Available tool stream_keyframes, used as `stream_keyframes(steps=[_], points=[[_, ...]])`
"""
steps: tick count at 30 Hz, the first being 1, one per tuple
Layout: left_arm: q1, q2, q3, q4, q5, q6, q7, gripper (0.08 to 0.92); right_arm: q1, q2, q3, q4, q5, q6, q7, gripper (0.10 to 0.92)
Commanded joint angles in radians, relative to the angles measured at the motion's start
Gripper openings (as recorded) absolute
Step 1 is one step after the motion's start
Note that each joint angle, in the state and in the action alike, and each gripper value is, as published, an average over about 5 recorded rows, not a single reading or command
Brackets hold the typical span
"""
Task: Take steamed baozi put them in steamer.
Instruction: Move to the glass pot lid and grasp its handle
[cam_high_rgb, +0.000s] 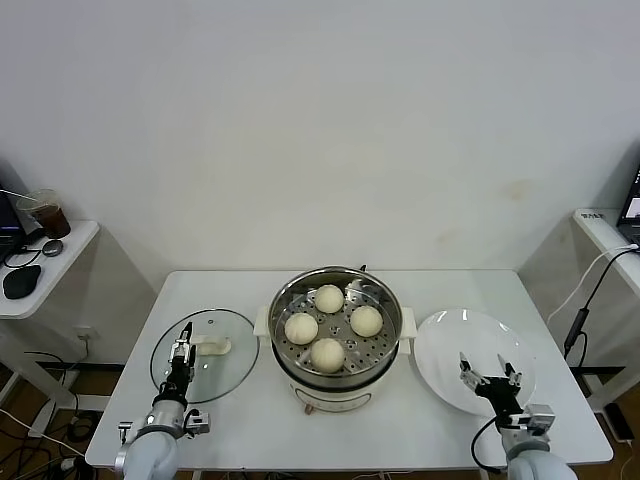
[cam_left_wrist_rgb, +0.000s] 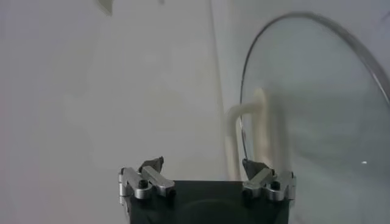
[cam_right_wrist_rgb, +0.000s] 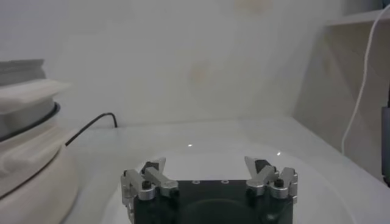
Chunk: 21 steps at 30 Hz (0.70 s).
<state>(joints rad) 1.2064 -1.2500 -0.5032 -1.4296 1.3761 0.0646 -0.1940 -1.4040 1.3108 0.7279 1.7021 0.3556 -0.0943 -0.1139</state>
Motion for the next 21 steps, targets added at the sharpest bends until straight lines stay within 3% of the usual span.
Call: stream_keyframes(steps=[1, 21], points=[[-0.048, -0.006, 0.011, 0.058, 0.003, 0.012, 0.009, 0.823, 0.002, 0.006, 0.001, -0.010, 0.002, 0.002, -0.004, 0.823], [-0.124, -0.038, 0.025, 0.098, 0.000, 0.056, 0.040, 0.823, -0.014, 0.015, 0.012, -0.014, -0.003, 0.016, -0.012, 0.823]])
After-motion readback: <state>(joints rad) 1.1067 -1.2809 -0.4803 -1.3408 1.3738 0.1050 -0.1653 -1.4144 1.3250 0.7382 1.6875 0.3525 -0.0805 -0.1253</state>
